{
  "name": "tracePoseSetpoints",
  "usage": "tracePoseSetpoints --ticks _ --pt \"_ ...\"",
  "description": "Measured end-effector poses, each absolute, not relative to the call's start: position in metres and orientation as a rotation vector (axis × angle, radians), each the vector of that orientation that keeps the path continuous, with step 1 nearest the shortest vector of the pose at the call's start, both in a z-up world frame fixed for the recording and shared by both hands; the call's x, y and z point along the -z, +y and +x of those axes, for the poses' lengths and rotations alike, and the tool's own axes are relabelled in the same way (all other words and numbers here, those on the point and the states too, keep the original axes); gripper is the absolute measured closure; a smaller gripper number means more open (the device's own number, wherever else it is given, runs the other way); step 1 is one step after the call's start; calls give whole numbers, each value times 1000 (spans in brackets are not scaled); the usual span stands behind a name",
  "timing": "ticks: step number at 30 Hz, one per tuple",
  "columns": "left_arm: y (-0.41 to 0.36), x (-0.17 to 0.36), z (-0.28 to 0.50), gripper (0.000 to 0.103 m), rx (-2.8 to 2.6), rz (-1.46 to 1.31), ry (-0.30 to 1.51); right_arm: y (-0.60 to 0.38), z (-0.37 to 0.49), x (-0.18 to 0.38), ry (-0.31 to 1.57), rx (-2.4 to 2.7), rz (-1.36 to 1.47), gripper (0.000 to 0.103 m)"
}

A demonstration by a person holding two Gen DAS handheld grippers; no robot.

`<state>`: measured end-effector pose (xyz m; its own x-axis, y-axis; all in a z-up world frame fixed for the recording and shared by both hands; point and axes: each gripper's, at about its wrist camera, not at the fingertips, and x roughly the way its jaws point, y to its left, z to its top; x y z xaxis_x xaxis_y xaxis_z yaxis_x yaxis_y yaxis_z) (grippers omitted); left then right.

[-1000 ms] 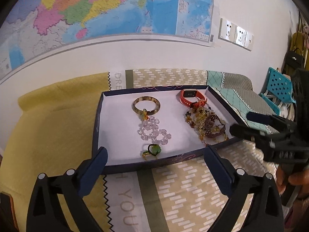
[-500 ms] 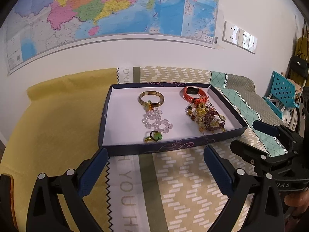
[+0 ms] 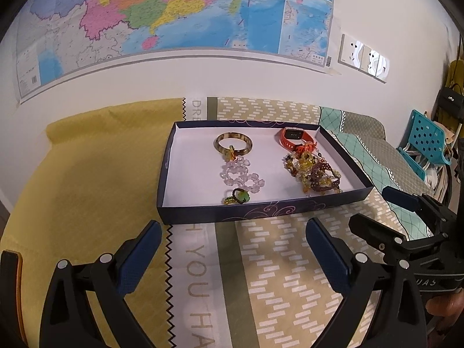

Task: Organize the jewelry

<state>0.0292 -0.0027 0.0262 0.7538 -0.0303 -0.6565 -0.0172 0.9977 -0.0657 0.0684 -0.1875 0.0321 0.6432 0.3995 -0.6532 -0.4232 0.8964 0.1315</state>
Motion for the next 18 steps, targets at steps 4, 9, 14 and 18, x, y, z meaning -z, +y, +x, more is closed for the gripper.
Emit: tracePoseSetpoints --ticks 4,9,14,18 --pt "0 -25 30 7 -2 -73 723 -187 69 -32 738 -469 -32 6" --pt "0 -24 30 7 -6 -72 726 -187 70 -31 744 -468 -27 6" --pt "0 -24 30 7 -5 -71 727 -186 70 -31 746 -466 -30 6" --pt "-1 -22 31 7 -4 -67 730 -187 70 -29 752 -464 -21 6"
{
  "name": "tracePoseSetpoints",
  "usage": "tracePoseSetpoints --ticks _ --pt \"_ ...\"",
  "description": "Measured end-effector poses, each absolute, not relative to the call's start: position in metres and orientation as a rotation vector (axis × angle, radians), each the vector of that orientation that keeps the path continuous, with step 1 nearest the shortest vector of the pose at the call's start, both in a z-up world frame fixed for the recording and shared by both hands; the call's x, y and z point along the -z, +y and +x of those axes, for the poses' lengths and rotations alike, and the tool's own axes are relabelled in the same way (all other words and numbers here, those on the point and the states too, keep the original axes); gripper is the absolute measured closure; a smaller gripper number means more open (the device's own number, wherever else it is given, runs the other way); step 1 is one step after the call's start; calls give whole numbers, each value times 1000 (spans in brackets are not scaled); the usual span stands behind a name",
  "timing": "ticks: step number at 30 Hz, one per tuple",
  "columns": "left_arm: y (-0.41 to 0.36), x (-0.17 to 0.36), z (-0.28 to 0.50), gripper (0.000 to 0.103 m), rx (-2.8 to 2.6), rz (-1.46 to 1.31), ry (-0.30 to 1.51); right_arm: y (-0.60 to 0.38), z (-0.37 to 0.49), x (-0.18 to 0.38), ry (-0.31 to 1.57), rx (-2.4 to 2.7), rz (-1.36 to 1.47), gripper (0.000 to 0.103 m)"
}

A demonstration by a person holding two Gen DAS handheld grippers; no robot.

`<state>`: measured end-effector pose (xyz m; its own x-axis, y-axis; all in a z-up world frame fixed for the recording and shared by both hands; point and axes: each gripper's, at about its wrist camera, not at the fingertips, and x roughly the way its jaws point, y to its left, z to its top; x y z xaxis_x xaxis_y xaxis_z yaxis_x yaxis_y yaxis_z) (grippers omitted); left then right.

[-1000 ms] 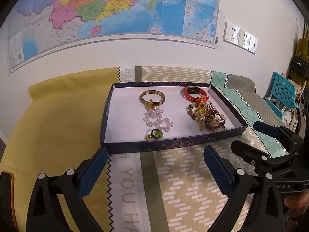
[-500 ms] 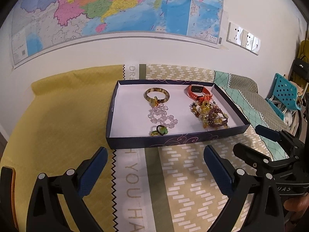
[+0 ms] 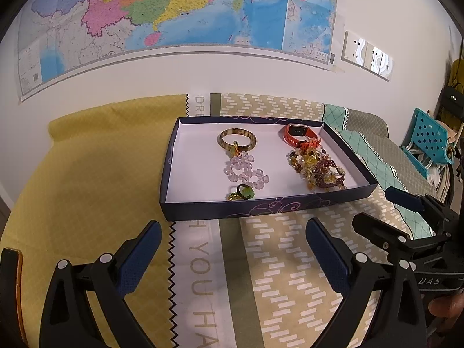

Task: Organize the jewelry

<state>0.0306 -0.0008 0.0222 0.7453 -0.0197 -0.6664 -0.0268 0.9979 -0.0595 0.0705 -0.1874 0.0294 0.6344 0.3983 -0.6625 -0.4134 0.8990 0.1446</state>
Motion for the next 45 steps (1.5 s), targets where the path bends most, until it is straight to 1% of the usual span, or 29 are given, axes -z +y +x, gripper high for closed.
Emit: tracePoseSetpoints --ticks 45 --pt "-2 -25 29 7 -21 -43 720 -186 69 -27 762 -468 -11 6"
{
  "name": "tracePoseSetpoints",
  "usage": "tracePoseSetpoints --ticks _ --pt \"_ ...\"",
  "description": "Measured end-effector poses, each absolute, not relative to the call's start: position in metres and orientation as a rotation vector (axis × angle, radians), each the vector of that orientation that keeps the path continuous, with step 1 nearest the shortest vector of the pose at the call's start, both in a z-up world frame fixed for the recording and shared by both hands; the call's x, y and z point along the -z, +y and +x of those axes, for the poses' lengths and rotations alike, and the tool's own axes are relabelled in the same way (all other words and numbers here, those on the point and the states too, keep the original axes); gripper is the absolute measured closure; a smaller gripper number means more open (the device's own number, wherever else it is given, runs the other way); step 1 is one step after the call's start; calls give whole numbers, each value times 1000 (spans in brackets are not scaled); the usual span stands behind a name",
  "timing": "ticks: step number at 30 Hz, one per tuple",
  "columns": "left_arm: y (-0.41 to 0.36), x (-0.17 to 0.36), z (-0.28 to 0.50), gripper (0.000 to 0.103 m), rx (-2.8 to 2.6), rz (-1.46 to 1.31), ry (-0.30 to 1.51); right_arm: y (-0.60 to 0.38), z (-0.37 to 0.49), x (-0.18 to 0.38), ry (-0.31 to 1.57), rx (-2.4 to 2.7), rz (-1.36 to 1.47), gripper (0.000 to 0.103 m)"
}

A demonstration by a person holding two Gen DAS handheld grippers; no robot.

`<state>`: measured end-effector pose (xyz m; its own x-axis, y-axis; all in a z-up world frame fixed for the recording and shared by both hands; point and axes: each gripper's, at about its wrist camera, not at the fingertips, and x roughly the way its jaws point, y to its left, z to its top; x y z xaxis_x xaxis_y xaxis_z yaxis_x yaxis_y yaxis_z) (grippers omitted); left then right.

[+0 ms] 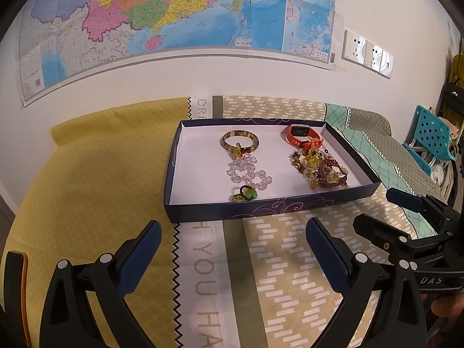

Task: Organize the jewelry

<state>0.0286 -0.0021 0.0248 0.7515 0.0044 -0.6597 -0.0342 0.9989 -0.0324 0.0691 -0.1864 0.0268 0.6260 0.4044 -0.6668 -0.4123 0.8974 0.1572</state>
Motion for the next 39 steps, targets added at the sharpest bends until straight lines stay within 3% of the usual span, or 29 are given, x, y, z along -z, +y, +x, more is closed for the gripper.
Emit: tracePoseSetpoints --ticks 39 --pt "-4 -24 31 7 -20 -40 723 -184 70 -23 777 -472 -1 6"
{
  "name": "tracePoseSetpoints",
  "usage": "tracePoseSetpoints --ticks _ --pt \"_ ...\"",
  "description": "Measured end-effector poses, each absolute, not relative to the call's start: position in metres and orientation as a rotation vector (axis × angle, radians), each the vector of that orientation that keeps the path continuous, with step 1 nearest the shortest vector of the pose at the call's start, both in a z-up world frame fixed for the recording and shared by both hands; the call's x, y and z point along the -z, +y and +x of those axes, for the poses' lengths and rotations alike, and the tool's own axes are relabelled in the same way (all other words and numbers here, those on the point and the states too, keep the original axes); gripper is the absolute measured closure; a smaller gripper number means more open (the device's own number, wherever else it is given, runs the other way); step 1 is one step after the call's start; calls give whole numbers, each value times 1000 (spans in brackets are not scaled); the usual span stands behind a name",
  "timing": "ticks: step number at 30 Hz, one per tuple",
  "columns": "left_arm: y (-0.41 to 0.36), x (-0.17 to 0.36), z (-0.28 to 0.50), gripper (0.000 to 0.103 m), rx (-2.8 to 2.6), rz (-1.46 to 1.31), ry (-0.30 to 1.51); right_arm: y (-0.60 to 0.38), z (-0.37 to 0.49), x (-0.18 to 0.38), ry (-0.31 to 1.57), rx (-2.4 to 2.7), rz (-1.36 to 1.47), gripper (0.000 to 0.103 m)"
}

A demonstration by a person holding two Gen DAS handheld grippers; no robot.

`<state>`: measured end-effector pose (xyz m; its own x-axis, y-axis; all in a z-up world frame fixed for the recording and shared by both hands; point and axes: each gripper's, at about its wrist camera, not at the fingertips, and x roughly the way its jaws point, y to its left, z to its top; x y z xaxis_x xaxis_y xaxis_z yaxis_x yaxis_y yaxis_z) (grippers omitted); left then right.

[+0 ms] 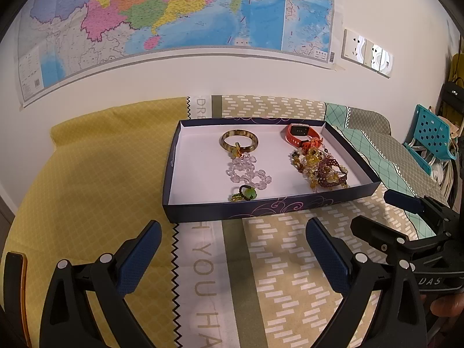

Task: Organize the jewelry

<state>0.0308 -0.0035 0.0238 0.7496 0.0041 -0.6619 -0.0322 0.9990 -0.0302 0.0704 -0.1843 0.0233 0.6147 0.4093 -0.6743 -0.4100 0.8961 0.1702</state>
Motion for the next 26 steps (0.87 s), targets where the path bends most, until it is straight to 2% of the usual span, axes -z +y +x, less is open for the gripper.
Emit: tracePoseSetpoints --ticks 18,26 --pt "-8 -22 28 7 -2 -19 703 -186 71 -22 782 -472 1 6" --pt "8 -12 37 7 -16 -79 777 -214 79 -12 837 -421 -46 6"
